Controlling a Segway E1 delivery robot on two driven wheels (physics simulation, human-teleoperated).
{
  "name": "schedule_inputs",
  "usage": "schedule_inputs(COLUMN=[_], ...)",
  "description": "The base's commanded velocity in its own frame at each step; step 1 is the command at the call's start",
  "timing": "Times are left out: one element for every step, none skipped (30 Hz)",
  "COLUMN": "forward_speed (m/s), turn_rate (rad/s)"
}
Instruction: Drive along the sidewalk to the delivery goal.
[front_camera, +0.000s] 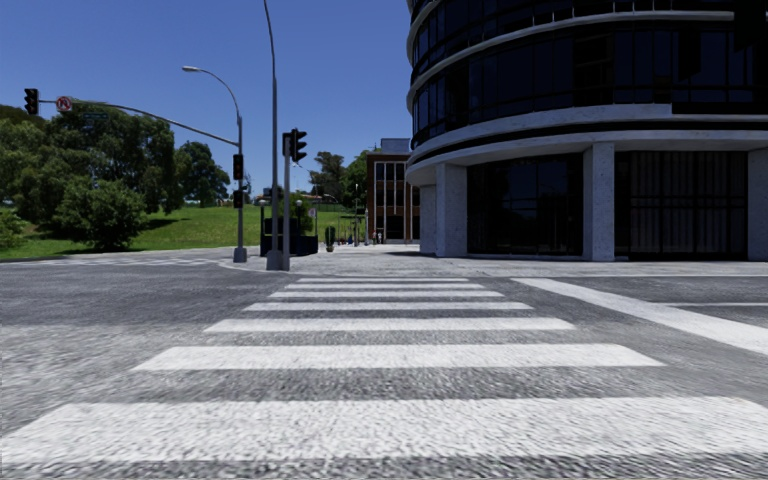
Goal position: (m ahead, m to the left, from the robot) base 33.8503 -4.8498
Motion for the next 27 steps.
schedule_inputs(forward_speed=[2.0,2.0,2.0,2.0,2.0,2.0,2.0,2.0,2.0,2.0,2.0,2.0,2.0,2.0,2.0,2.0,2.0,2.0,2.0,2.0,2.0,2.0,2.0,2.0,2.0,2.0,2.0], turn_rate=[0.0,0.0,0.0,0.0,0.0,0.0,0.0,0.0,0.0,0.0,0.0,0.0,0.0,0.0,0.0,0.0,0.0,0.0,0.0,0.0,0.0,0.0,0.0,0.0,0.0,0.0,0.0])
